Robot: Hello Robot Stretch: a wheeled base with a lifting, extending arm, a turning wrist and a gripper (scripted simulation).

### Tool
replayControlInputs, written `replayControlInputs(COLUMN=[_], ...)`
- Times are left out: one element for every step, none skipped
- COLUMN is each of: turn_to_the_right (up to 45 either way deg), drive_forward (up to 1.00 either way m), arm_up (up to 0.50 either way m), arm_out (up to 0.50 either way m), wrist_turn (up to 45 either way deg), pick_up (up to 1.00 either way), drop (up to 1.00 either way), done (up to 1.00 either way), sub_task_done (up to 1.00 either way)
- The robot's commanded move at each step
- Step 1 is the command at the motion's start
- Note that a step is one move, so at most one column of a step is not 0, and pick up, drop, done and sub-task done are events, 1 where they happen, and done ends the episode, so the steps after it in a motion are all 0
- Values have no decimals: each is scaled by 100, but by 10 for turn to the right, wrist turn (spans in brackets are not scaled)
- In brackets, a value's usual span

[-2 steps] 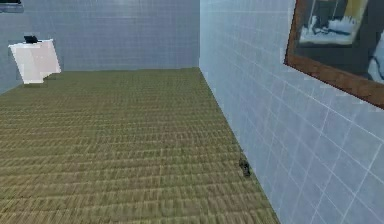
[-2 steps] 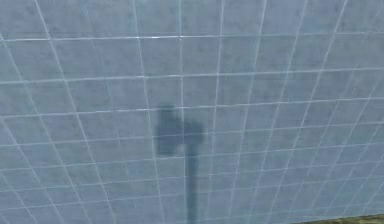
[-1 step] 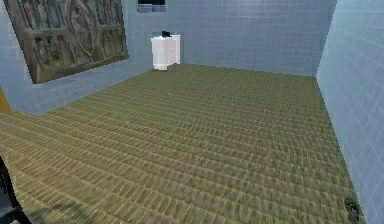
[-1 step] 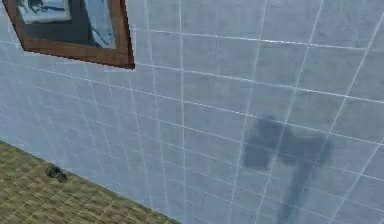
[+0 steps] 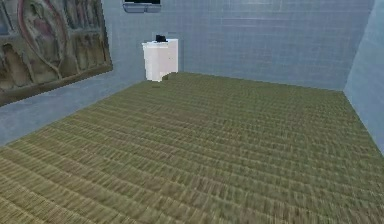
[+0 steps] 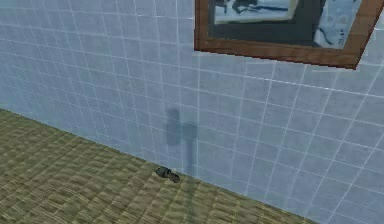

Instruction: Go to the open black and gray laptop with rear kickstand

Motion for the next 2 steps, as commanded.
replayControlInputs(turn_to_the_right=[-30, 0], drive_forward=[0, 100], arm_up=[0, 0], arm_out=[0, 0], wrist_turn=[0, 0], pick_up=[0, 0], drop=[0, 0], done=[0, 0], sub_task_done=[0, 0])
